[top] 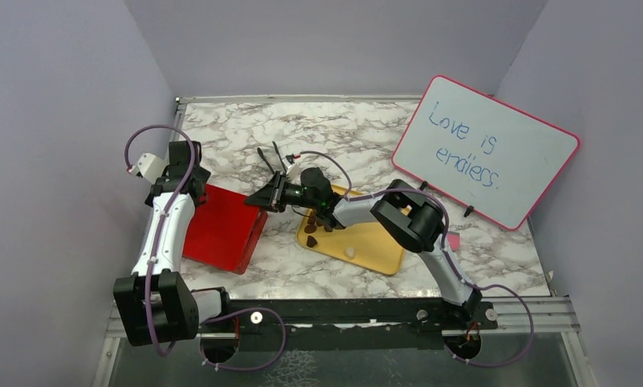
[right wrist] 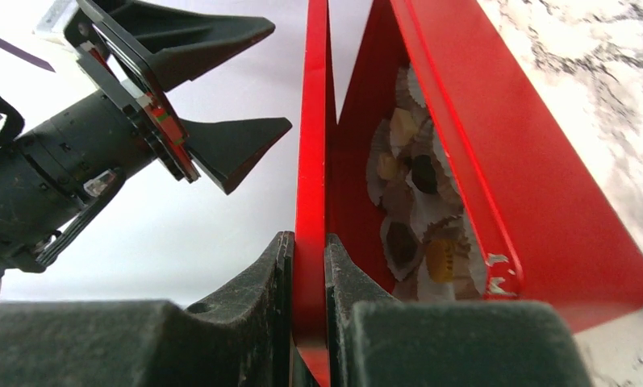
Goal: Pack the chocolate
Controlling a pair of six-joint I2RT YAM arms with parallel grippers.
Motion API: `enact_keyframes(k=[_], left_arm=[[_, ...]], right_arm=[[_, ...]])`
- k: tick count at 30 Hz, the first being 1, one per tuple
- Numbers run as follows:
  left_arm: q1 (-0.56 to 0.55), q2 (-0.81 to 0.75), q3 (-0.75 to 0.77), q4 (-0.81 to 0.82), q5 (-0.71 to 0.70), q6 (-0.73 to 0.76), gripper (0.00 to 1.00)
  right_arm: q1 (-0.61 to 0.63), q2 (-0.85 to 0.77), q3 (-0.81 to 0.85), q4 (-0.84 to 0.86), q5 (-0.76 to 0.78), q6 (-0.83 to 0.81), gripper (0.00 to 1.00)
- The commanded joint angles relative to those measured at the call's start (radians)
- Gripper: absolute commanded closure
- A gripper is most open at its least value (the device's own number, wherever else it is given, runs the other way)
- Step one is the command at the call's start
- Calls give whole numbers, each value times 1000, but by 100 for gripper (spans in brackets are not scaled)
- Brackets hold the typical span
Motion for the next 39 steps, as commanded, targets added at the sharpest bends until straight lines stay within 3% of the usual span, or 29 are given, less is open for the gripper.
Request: enact_keyframes(k=[1,14,28,39], left_arm=[[33,-17,-41,-17,0,-30,1],[52,30,-65,-8,6,-9,1],[52,108,-130,29,10,16,1],[53,105,-88,33,62,61,1]], right_arm=[[-2,11,-36,71,57,8,99],[-12,30,-60,74,82,-10,99],[-22,8,-12,-57,109,-140,83],[-48,42,38,-142,110,-207,83]])
